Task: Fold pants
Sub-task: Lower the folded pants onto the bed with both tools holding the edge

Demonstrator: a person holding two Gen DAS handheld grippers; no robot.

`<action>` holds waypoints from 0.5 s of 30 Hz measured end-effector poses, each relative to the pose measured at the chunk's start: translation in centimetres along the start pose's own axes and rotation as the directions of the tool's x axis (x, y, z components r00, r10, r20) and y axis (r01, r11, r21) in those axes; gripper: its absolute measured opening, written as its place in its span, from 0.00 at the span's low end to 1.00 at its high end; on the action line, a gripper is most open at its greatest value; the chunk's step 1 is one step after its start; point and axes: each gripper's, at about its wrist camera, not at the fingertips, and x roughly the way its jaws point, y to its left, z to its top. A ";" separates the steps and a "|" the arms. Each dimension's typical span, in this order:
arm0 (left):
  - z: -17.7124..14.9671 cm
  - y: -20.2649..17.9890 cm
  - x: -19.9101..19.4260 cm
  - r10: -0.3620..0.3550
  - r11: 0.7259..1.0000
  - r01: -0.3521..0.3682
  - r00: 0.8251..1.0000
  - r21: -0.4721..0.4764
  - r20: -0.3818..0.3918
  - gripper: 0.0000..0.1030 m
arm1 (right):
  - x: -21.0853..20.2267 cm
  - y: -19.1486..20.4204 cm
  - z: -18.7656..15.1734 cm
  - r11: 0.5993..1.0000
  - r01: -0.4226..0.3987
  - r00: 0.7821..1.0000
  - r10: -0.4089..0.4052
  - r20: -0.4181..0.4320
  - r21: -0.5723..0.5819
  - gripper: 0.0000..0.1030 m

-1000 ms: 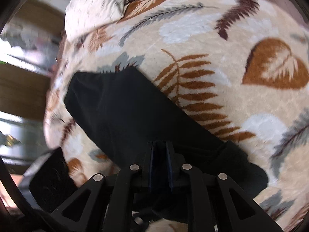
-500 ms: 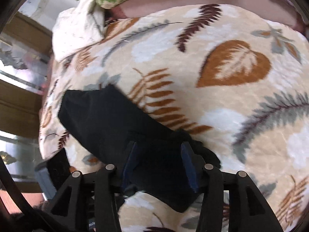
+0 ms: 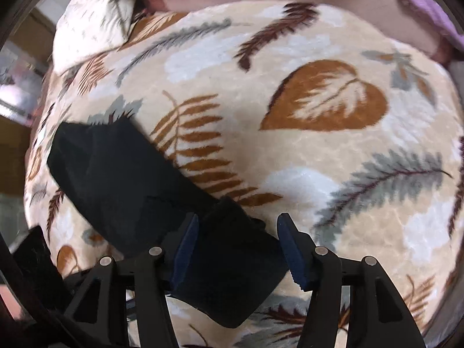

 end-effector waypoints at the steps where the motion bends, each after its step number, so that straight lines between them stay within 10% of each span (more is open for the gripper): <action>1: 0.2 -0.2 0.4 -0.008 1.000 0.008 1.000 0.000 -0.017 0.31 | 0.2 -0.2 0.0 1.000 -0.024 1.000 0.024 -0.018 -0.015 0.55; 4: 0.5 -1.2 1.0 0.010 1.000 -0.010 1.000 0.011 -0.022 0.31 | 0.0 -0.2 -0.3 0.996 -0.075 0.997 0.074 -0.025 -0.052 0.46; 6: 0.6 -1.6 1.5 0.047 0.999 -0.047 0.999 0.022 -0.012 0.35 | -0.1 -0.5 -0.4 0.993 -0.105 0.994 0.103 -0.033 -0.055 0.15; 12: 0.9 -2.2 3.4 0.116 0.991 -0.115 0.993 0.065 -0.003 0.35 | -0.6 -0.6 -0.8 0.986 -0.129 0.992 0.127 -0.019 -0.109 0.10; 15: 1.0 -1.7 3.7 0.111 0.993 -0.111 0.994 0.027 0.004 0.14 | -1.0 -0.7 -1.0 0.982 -0.152 0.988 0.154 0.011 -0.108 0.09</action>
